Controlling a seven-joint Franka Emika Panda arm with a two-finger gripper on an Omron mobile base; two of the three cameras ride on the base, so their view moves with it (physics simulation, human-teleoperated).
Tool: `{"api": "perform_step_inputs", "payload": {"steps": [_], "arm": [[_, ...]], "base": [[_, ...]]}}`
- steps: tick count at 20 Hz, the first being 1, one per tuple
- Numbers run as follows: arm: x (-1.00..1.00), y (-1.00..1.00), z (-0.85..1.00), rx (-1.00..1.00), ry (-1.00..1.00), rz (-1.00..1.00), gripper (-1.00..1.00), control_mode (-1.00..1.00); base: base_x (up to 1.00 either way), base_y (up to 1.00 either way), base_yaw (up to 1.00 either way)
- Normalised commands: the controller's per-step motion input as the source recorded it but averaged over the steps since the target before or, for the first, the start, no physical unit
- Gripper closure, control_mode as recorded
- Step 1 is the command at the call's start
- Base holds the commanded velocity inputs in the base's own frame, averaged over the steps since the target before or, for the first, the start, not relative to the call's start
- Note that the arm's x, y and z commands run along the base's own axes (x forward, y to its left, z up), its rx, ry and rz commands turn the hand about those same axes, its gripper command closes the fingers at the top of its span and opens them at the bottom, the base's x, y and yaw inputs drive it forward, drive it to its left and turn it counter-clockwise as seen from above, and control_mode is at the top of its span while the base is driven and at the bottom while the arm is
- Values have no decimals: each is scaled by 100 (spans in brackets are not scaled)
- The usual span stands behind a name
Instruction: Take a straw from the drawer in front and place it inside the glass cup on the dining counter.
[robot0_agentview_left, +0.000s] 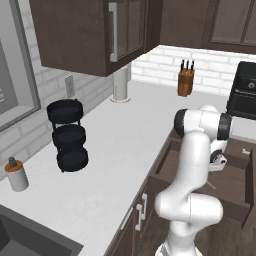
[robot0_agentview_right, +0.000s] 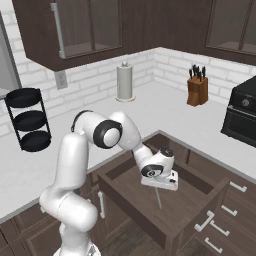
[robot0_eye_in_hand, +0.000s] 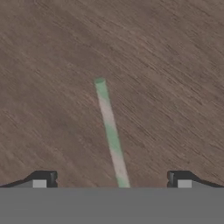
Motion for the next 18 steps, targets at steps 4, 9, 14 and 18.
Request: {"api": "perform_step_inputs", "payload": {"steps": [4, 9, 14, 18], "arm": [[7, 0, -3, -7, -5, -9, -100, -100], [1, 0, -12, -6, -3, -6, -100, -100], [0, 0, -17, -4, -1, -1, -100, -100], [0, 0, -19, -2, 0, 0, -100, -100]], "base": [[0, 0, 0], [0, 0, 0], [0, 0, 0], [0, 0, 0]]}}
